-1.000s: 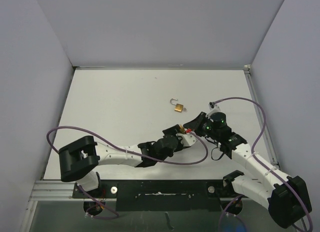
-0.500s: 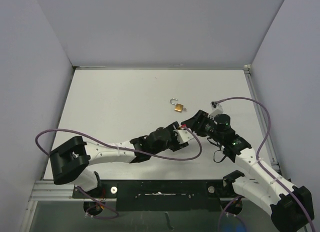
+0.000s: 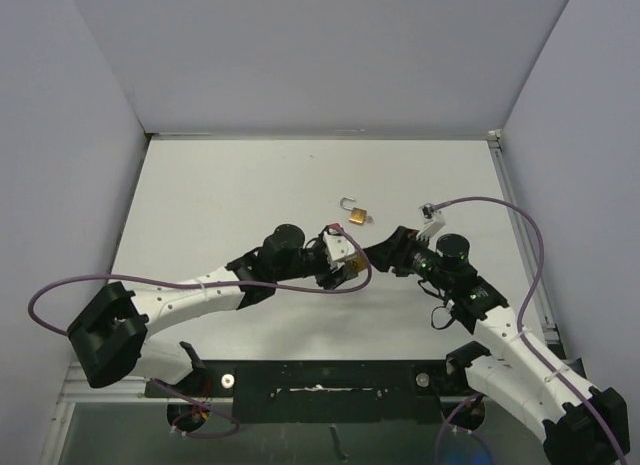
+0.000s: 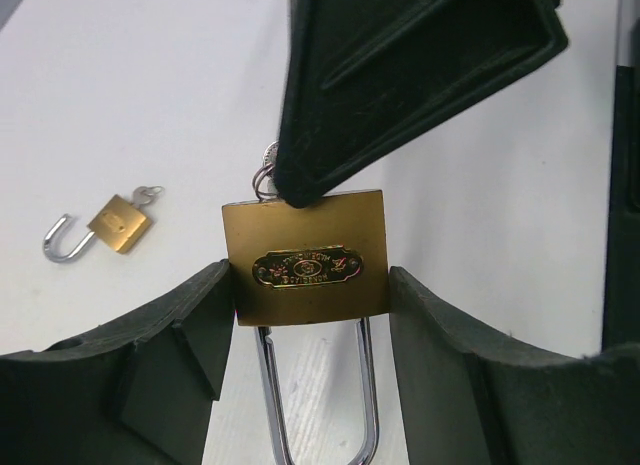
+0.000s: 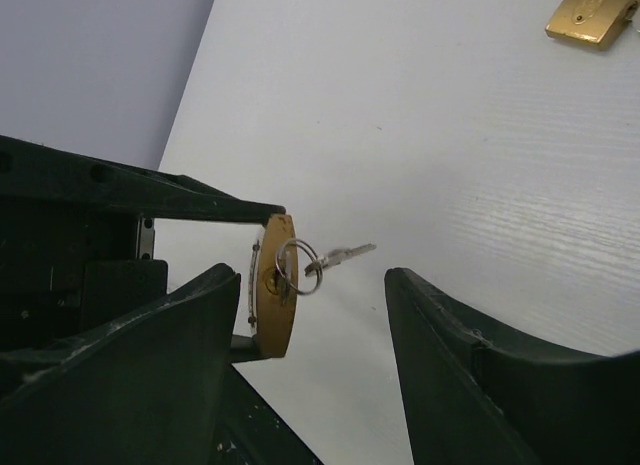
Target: Unlock with the key
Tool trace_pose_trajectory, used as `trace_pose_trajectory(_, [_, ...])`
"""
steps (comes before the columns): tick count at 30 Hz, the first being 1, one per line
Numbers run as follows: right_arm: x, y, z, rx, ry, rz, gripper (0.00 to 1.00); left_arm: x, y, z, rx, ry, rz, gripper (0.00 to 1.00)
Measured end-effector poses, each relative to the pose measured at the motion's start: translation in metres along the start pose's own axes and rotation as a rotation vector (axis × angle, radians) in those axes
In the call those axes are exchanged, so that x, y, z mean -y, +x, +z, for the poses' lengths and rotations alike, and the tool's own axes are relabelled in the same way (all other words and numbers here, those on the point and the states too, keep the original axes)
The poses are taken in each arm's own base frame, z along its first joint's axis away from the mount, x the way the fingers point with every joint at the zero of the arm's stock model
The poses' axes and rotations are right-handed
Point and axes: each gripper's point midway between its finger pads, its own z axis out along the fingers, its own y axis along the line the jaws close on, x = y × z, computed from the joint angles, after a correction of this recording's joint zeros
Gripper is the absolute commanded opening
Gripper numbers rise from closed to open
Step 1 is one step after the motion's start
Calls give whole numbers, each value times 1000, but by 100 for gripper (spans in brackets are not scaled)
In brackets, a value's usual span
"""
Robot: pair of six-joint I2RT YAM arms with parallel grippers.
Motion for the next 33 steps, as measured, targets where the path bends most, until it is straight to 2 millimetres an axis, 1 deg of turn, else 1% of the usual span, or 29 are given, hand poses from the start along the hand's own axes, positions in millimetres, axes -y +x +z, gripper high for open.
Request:
trace_pose_trajectory(4, [-5, 3, 0, -13, -39, -10, 58, 15, 3, -1, -7, 79, -16, 0])
trace_pose_trajectory(7, [-7, 6, 3, -32, -59, -10, 54, 21, 2, -1, -3, 114, -24, 0])
trace_pose_trajectory(11, [-5, 14, 8, -71, -63, -3, 49, 23, 3, 2, -8, 129, -28, 0])
trace_pose_trajectory(14, [-4, 18, 11, -95, -67, 2, 44, 22, 3, 5, -14, 130, -30, 0])
trace_pose_trajectory(21, [-9, 20, 11, -109, -102, 3, 19, 20, 1, 11, -17, 127, -27, 0])
trace_pose_trajectory(22, [-9, 20, 11, -108, -101, 5, 18, 20, 2, 12, -20, 129, -25, 0])
trace_pose_trajectory(25, [-8, 22, 11, -111, -99, 7, 21, 20, 4, 12, -25, 128, -23, 0])
trace_pose_trajectory(29, [-8, 22, 11, -113, -98, 8, 23, 20, 5, 13, -28, 129, -19, 0])
trace_pose_trajectory(30, [-8, 22, 11, -112, -98, 8, 22, 19, 5, 13, -28, 128, -17, 0])
trace_pose_trajectory(32, [-8, 22, 11, -112, -98, 8, 16, 19, 5, 13, -28, 127, -16, 0])
trace_pose_trajectory(33, [-8, 22, 11, -112, -98, 8, 17, 19, 5, 13, -28, 126, -16, 0])
